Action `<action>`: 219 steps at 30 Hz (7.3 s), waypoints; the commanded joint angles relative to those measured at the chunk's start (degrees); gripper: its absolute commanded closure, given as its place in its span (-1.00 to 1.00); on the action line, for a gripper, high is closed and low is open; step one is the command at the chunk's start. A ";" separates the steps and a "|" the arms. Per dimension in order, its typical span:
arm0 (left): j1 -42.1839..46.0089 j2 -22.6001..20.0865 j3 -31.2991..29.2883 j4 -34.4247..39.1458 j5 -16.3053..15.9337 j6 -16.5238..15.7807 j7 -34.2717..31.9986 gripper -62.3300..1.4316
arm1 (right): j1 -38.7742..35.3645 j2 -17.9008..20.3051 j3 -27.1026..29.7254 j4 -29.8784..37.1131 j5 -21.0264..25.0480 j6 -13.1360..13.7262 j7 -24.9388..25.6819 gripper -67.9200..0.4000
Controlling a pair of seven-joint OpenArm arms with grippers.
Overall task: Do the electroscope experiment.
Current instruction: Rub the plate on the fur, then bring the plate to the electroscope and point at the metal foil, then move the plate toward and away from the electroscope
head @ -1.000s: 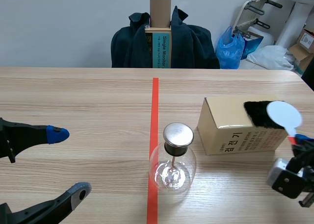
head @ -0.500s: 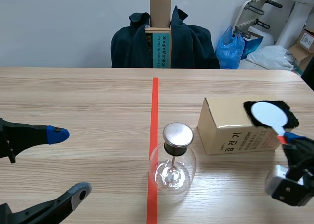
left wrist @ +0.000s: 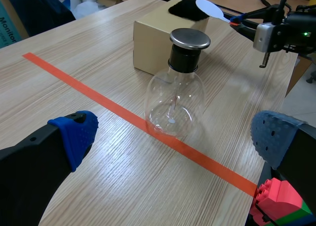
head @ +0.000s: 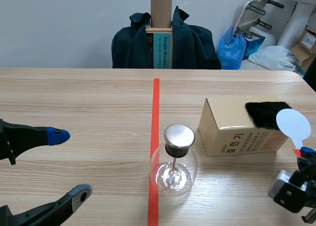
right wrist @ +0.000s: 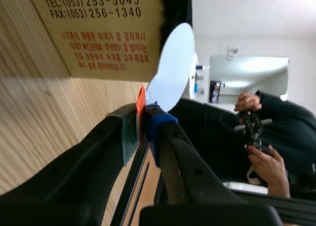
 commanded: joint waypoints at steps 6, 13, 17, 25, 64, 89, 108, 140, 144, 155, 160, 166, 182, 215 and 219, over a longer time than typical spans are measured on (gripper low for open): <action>-0.28 0.44 0.31 0.24 -0.55 0.04 -0.94 -1.00 | -0.09 0.68 0.11 0.74 -0.04 -1.46 -2.03 0.97; -0.28 0.44 0.31 0.24 -0.55 0.04 -0.94 -1.00 | 0.26 0.61 -0.66 0.77 0.28 -1.51 3.52 0.97; -0.28 0.44 0.31 0.24 -0.55 0.04 -0.94 -1.00 | -0.42 0.72 -0.63 0.74 0.26 -1.25 -3.30 0.97; -0.28 0.44 0.31 0.24 -0.55 0.04 -0.94 -1.00 | -0.26 0.39 -0.92 0.81 0.17 -1.22 -6.58 0.97; -0.31 0.44 0.31 0.24 -0.52 0.07 -0.55 -1.00 | 0.70 0.85 2.16 5.75 2.73 -2.40 -1.97 0.97; -27.06 12.92 21.88 -21.42 -0.11 -0.39 12.35 0.90 | -2.75 0.83 8.83 35.10 12.07 -2.60 -1.31 0.97; -31.32 17.59 25.83 -26.05 4.28 0.02 9.64 0.90 | -1.33 0.81 3.06 36.22 15.96 -2.14 11.56 0.97; -31.30 19.19 25.83 -26.05 5.92 0.07 10.47 0.90 | -5.75 0.33 -8.28 17.81 -3.91 -4.35 12.68 0.97; -31.30 19.19 25.83 -26.05 5.92 0.09 10.47 0.90 | -5.75 0.33 -8.28 17.40 -3.91 -4.35 13.09 0.97; -31.30 19.19 25.83 -26.05 5.95 0.09 11.28 0.90 | -5.60 0.35 -8.28 17.40 -3.19 -5.64 17.90 0.97; -31.30 19.19 25.83 -26.05 5.95 0.15 11.30 0.90 | -5.60 0.35 -8.28 17.40 -3.19 -5.64 21.81 0.97; -31.30 19.19 25.83 -26.05 5.95 1.60 11.30 0.90 | -5.60 0.35 -8.28 17.40 -3.19 -5.64 27.67 0.97; -31.30 19.19 25.83 -26.05 5.95 1.60 11.50 0.90 | -5.60 0.35 -8.28 17.40 -3.23 -5.62 34.73 0.97; -31.30 19.17 25.83 -26.05 7.23 1.60 11.50 0.90 | -5.60 0.37 -8.28 17.40 -3.21 -5.64 14.62 0.97; -31.30 19.17 25.83 -26.05 7.23 1.60 11.50 0.90 | -5.60 0.37 -8.22 17.40 -3.21 -5.64 8.87 0.97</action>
